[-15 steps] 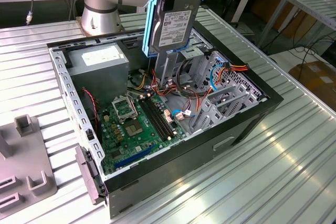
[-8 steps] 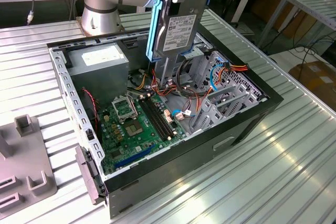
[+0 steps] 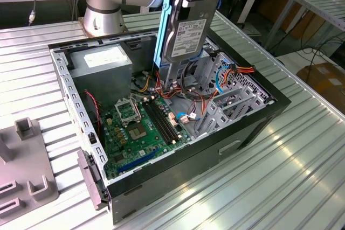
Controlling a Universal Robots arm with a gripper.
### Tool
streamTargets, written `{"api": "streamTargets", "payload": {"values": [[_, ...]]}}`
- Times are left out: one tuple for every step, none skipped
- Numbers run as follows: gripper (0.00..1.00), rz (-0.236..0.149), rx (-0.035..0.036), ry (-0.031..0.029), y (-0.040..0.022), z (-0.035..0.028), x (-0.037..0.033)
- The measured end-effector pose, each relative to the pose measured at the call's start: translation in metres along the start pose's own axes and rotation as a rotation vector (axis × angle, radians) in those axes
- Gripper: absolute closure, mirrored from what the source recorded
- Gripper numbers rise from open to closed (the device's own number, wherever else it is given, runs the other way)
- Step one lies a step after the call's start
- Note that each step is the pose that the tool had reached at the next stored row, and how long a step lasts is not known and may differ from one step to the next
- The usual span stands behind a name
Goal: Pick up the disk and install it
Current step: 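Insert the disk into the insertion slot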
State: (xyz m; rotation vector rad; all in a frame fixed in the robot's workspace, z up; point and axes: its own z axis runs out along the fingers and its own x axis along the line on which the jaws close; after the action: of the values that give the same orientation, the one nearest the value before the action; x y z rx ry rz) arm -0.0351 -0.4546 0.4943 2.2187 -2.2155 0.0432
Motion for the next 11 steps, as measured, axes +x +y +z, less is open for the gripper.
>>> {"api": "streamTargets", "payload": {"values": [[0.63, 0.000, 0.0000, 0.0004, -0.0001, 0.0001, 0.0017], [0.63, 0.000, 0.0000, 0.0006, -0.0002, 0.0001, 0.0030], [0.63, 0.000, 0.0000, 0.0011, -0.0003, 0.0001, 0.0049], [0.63, 0.000, 0.0000, 0.0013, -0.0003, 0.0002, 0.0059], [0.63, 0.000, 0.0000, 0.0018, -0.0004, 0.0002, 0.0076], [0.63, 0.000, 0.0000, 0.0021, -0.0005, 0.0003, 0.0091], [0.63, 0.000, 0.0000, 0.0024, -0.0006, 0.0003, 0.0106], [0.63, 0.000, 0.0000, 0.0028, -0.0006, 0.0003, 0.0120], [0.63, 0.000, 0.0000, 0.0032, -0.0007, 0.0004, 0.0140], [0.63, 0.000, 0.0000, 0.0033, -0.0008, 0.0004, 0.0152], [0.63, 0.000, 0.0000, 0.0040, -0.0009, 0.0005, 0.0192]]}}
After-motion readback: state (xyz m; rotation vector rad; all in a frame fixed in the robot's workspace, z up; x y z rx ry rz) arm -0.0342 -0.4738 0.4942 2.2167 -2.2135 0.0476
